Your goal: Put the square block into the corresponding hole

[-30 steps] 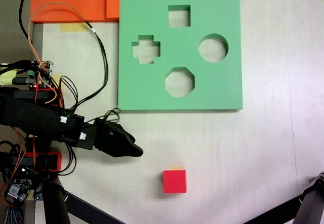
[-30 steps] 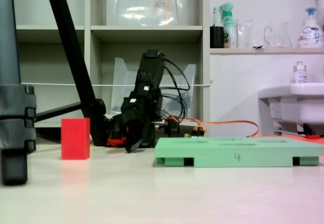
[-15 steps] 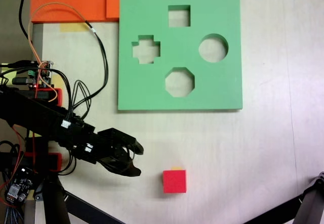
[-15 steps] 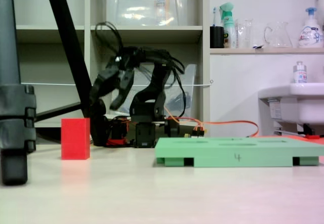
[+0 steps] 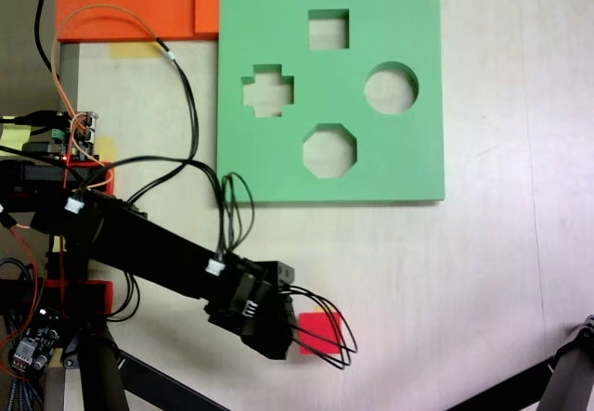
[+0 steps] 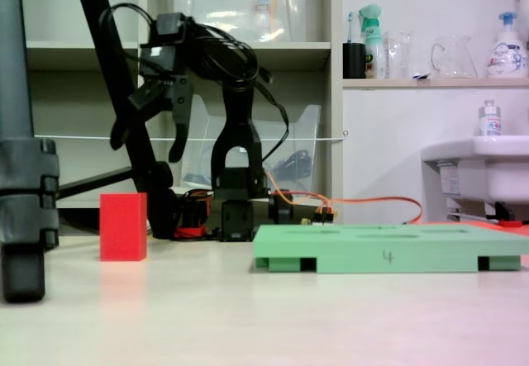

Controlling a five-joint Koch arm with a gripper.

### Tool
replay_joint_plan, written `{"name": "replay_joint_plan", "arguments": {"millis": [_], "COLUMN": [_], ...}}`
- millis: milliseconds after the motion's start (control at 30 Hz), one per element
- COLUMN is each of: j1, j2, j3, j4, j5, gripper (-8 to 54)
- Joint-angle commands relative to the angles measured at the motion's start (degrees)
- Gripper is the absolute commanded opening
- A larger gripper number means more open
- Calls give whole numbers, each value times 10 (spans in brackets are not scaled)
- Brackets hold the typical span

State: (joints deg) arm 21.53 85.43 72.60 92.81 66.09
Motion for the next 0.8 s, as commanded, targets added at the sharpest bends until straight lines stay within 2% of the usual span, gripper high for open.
{"name": "replay_joint_plan", "arguments": {"millis": [0,67,767], "j1": [2,-3,17], "j2": [-17,-38,-124], "j3": [-37,-44,-46], "j4": [20,14,-84], "j5": [6,6,-26], "gripper": [494,522,522]}}
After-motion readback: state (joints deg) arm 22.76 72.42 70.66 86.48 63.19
